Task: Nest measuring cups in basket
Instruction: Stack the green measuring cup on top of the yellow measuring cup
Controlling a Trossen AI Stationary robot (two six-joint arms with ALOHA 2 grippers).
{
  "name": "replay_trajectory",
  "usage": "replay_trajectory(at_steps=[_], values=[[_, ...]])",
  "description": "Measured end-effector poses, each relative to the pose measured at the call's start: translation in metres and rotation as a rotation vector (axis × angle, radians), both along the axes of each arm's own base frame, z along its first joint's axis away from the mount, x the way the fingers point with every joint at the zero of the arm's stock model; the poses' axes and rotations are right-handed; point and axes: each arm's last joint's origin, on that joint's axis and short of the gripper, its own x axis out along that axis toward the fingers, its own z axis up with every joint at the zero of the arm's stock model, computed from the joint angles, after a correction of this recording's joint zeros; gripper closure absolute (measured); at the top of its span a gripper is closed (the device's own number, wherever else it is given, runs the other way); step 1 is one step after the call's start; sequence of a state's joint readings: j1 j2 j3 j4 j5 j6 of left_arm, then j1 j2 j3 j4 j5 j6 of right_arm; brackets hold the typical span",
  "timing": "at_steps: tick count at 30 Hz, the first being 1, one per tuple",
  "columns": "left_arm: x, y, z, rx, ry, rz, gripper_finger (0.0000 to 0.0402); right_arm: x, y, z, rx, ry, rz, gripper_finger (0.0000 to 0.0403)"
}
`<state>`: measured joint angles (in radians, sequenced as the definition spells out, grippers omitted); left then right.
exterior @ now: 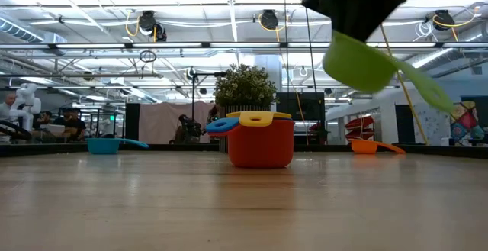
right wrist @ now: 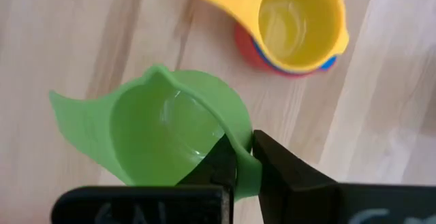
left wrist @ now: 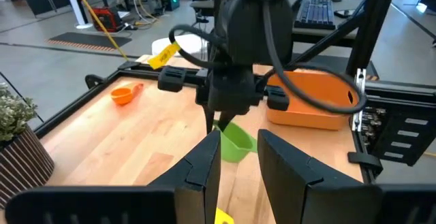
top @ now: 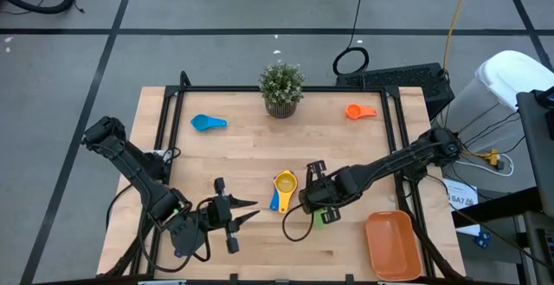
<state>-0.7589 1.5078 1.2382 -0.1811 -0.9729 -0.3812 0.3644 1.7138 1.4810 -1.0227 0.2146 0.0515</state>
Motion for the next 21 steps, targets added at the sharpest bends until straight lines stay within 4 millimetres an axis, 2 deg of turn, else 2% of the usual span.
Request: replay_trajectory(at_steps=[12,21], values=[[0.002,-0.001,-0.003,-0.033,-0.013,0.024,0.0300,0.010,0.000,0.007,-0.010,-0.086,0.052,0.0385],[0.002,-0.001,-0.002,-0.040,-0.019,0.027,0.0300,0.022,-0.019,0.021,0.011,-0.149,-0.025,0.0385]])
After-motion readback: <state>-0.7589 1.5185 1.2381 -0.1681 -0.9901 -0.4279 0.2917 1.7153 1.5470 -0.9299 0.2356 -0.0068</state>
